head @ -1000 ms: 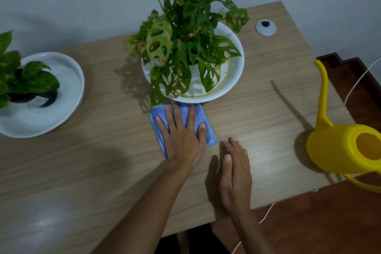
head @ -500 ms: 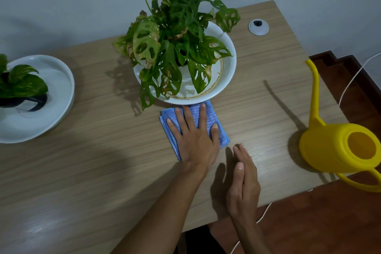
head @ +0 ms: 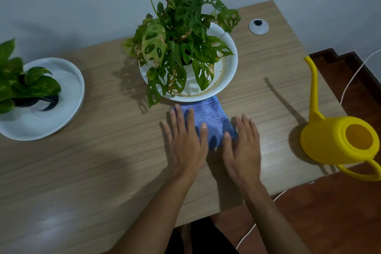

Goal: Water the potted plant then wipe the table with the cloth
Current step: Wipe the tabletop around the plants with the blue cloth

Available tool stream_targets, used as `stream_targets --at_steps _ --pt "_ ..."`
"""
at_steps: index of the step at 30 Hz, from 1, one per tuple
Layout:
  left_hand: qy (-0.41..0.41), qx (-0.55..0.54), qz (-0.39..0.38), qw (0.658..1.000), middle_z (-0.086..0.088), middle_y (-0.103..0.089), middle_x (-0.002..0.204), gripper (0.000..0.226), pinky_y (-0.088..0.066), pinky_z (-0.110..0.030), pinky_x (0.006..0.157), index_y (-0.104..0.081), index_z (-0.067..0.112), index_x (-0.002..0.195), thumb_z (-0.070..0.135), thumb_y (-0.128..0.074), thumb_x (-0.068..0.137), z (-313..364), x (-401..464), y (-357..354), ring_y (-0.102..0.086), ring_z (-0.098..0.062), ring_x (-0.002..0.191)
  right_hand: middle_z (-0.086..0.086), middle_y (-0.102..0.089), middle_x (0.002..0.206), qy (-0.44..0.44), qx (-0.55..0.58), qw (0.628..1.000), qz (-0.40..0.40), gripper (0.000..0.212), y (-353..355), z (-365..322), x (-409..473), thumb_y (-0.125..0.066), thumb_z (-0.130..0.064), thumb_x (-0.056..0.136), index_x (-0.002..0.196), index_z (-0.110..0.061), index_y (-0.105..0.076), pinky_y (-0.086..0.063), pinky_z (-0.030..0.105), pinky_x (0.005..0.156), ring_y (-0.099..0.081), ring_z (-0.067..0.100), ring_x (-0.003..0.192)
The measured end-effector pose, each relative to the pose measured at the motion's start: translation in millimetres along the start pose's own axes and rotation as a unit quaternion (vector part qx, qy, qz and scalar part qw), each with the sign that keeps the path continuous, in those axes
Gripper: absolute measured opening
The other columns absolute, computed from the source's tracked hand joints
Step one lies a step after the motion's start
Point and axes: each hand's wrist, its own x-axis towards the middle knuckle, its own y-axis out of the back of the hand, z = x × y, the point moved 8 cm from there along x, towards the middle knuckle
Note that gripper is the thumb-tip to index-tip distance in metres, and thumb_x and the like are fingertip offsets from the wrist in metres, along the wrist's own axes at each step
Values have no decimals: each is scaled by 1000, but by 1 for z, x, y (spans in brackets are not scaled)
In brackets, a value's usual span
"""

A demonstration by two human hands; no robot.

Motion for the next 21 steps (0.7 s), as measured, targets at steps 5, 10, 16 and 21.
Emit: stream_targets --at_steps 5,10,16,21 --pt "43 3 20 999 -15 -20 167 68 -4 -55 125 -32 8 156 48 -22 102 -61 4 15 -7 -30 156 19 -15 162 -17 -100 993 -57 78 -53 -33 27 -41 -52 98 154 -2 -23 -8 44 123 -6 29 151" --pt "55 9 54 997 -19 -18 166 71 -5 -51 126 -27 0 155 43 -26 99 -94 29 26 -10 -31 156 21 -15 162 -50 -81 995 -27 89 -84 -42 32 -43 -65 92 154 -3 -23 -3 46 123 -4 30 152" --pt "63 57 38 996 -20 -11 167 59 -2 -53 125 -30 7 155 37 -33 105 -98 40 20 -6 -33 156 18 -13 163 -34 -150 988 -7 84 -97 -40 31 -32 -76 91 155 -22 -27 -4 50 122 -3 31 152" --pt "74 71 24 994 -18 -5 168 56 3 -51 126 -30 9 155 35 -33 106 -102 42 16 0 -30 156 17 -13 164 -64 -164 984 11 84 -89 -24 36 -33 -78 89 155 -27 -26 -6 50 122 -4 31 152"
